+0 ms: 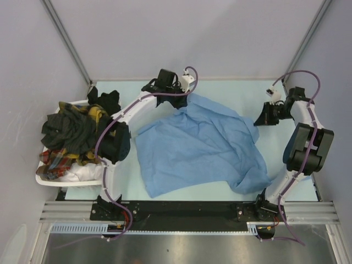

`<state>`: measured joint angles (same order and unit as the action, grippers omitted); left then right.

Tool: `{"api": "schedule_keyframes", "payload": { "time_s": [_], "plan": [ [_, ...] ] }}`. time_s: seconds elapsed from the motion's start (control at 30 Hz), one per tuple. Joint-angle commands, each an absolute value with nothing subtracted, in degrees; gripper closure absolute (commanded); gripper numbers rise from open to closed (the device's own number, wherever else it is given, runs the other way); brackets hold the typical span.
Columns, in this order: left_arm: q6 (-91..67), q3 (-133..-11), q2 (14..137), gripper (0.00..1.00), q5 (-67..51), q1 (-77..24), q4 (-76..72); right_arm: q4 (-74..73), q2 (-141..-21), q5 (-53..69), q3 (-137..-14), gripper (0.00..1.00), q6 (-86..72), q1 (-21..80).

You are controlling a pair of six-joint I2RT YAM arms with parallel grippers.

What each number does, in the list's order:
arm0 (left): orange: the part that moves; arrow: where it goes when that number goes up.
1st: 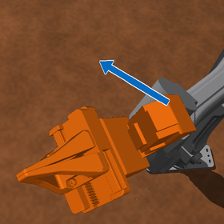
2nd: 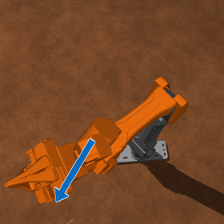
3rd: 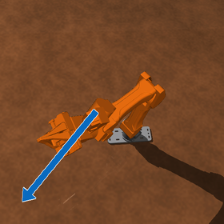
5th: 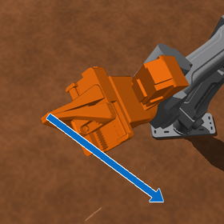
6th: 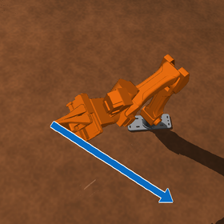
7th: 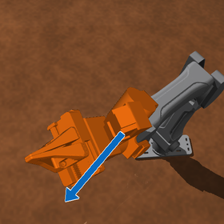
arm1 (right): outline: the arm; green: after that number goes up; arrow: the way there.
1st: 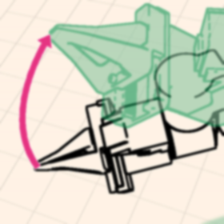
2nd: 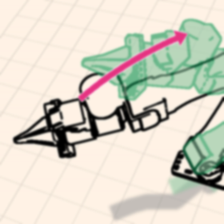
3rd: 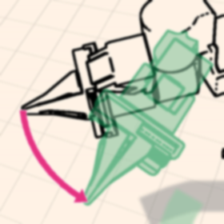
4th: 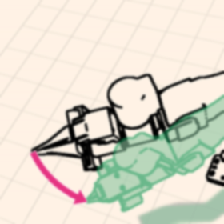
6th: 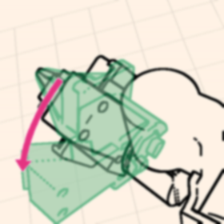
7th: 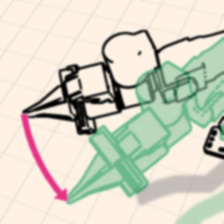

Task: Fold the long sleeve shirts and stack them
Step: Flatten the shirt out

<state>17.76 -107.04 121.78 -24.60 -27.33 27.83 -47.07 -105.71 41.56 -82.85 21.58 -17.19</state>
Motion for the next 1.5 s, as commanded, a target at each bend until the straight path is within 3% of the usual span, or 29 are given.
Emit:
{"api": "schedule_keyframes", "payload": {
  "time_s": [0.0, 0.17, 0.23, 0.27, 0.3, 0.37, 0.4, 0.63, 0.77, 1.1, 1.47],
  "plan": [
    [17.4, -101.8, 114.0, 1.00, -29.9, -27.3, 27.5, -52.1, -102.7, 37.7, -80.1, 1.00, 28.4, -21.8],
    [24.1, -94.9, 110.2, 1.00, -32.6, -32.1, 32.6, -57.1, -103.7, 35.9, -80.3, 1.00, 34.6, -25.4],
    [24.0, -92.7, 108.5, 1.00, -30.7, -34.4, 30.8, -59.7, -104.3, 36.7, -81.9, 0.73, 37.6, -25.5],
    [23.1, -91.7, 108.1, 0.99, -29.5, -35.0, 29.8, -61.5, -104.3, 38.0, -83.5, 0.53, 38.1, -25.7],
    [21.1, -91.6, 108.5, 0.96, -28.2, -35.4, 28.9, -61.7, -103.9, 40.5, -84.0, 0.24, 38.0, -25.8],
    [20.0, -93.5, 109.4, 0.88, -27.6, -35.9, 28.8, -60.8, -102.1, 43.3, -84.9, 0.04, 37.4, -25.1],
    [18.6, -94.1, 110.5, 0.88, -27.2, -35.9, 28.9, -60.3, -101.3, 45.0, -85.4, 0.01, 37.0, -24.5],
    [15.0, -93.5, 111.4, 0.92, -27.2, -35.9, 28.5, -49.1, -94.8, 46.3, -83.2, 0.01, 34.1, -10.8],
    [12.0, -92.2, 110.0, 0.91, -27.9, -34.7, 27.1, -34.6, -91.7, 44.7, -77.6, 0.01, 31.0, -1.9],
    [-1.4, -95.6, 113.4, 0.96, -39.9, -28.7, 26.0, -5.4, -80.8, 27.2, -58.8, 0.29, 35.5, 11.7],
    [-3.2, -96.0, 114.9, 0.99, -41.5, -28.3, 26.2, 10.7, -80.2, 12.4, -50.6, 0.35, 43.1, 22.8]
  ]
}}
